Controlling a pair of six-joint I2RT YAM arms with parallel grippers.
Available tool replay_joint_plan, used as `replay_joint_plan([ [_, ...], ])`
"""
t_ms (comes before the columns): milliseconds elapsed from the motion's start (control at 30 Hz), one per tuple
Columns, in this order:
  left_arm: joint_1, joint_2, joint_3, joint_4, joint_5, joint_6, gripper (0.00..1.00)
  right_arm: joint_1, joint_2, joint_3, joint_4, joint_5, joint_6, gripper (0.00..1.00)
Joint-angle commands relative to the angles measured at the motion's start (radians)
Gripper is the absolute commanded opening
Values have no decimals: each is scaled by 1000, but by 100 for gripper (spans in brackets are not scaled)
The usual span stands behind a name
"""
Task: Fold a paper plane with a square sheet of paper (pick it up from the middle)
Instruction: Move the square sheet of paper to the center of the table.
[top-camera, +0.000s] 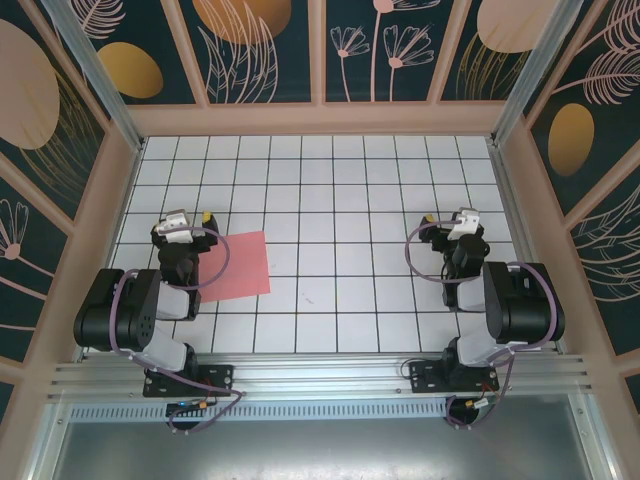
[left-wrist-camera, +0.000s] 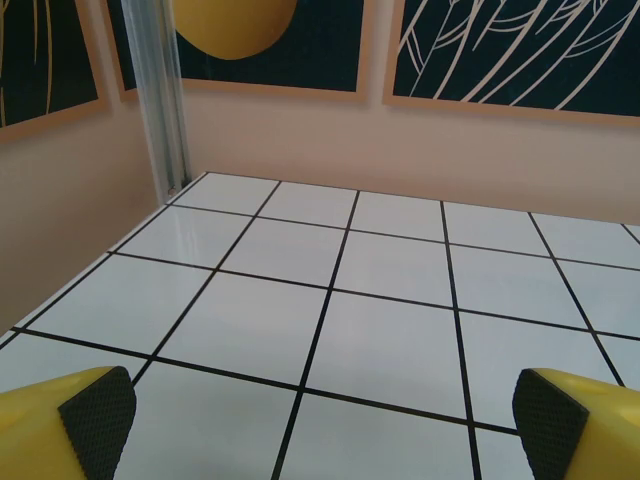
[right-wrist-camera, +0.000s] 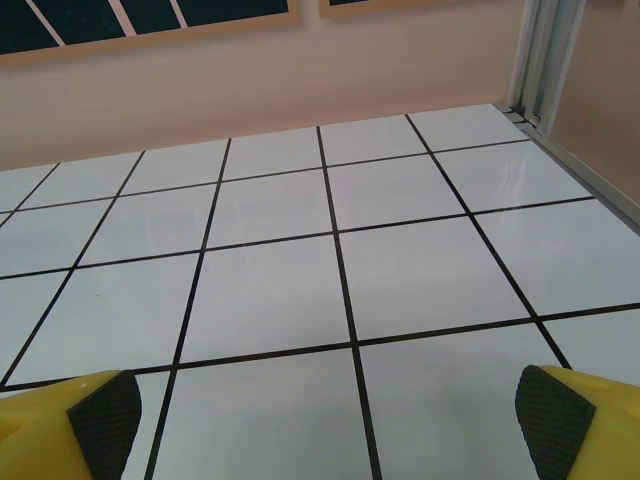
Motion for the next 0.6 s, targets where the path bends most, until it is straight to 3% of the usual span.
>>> replay_joint_plan([
  [0, 9, -2, 14, 15, 14, 8, 99, -7, 6, 9, 46, -16, 8, 99],
  [567, 9, 1, 12, 20, -6, 3, 98, -7, 6, 9, 46, -16, 9, 99],
])
